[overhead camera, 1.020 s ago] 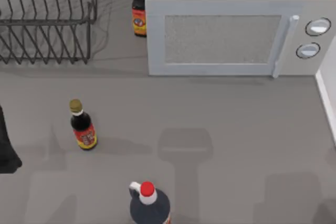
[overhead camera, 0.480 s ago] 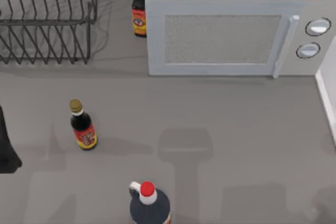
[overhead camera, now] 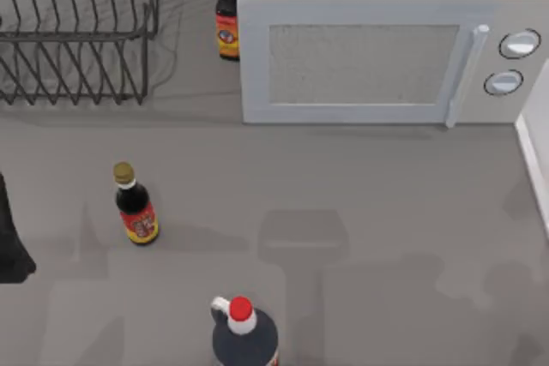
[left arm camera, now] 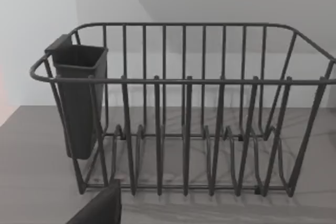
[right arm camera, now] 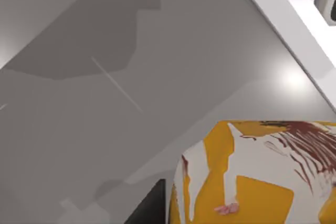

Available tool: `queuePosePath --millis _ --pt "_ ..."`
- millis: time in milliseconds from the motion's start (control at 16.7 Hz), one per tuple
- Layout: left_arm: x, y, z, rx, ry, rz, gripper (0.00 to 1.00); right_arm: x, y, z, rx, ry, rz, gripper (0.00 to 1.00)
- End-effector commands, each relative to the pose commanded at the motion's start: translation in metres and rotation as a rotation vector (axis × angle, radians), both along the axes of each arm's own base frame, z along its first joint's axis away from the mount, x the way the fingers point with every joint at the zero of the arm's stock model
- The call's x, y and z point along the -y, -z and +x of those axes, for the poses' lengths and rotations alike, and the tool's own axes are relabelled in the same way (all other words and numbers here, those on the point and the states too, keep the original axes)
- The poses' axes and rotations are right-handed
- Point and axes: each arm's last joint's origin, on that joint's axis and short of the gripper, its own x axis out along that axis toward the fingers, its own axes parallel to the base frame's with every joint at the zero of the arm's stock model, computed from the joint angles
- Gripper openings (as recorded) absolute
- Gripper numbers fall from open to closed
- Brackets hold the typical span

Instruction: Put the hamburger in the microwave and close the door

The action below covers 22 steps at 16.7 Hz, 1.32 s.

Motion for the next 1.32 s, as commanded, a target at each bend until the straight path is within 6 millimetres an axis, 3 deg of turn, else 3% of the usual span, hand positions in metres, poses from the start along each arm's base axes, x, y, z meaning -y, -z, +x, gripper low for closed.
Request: queuePosePath --millis 240,420,600,780,960,1140,1320 --pt "0.000 0.000 0.000 0.000 0.000 0.000 1.00 -0.051 0.022 0.061 0.196 0.061 -0.051 0.00" --pt "0.000 0.000 0.000 0.000 0.000 0.000 1.00 -0.107 0.052 0.101 0.396 0.142 -0.011 0.00" --pt "0.000 0.000 0.000 0.000 0.000 0.000 1.00 -0.167 0.081 0.128 0.613 0.255 0.110 0.00" --pt "0.000 0.000 0.000 0.000 0.000 0.000 1.00 -0.216 0.103 0.141 0.809 0.392 0.282 0.00" --pt "0.000 0.000 0.000 0.000 0.000 0.000 1.00 -0.250 0.117 0.148 0.961 0.531 0.450 0.00" --pt "0.000 0.000 0.000 0.000 0.000 0.000 1.00 -0.267 0.124 0.151 1.055 0.638 0.563 0.00" --pt "0.000 0.000 0.000 0.000 0.000 0.000 1.00 -0.272 0.126 0.153 1.089 0.679 0.602 0.00"
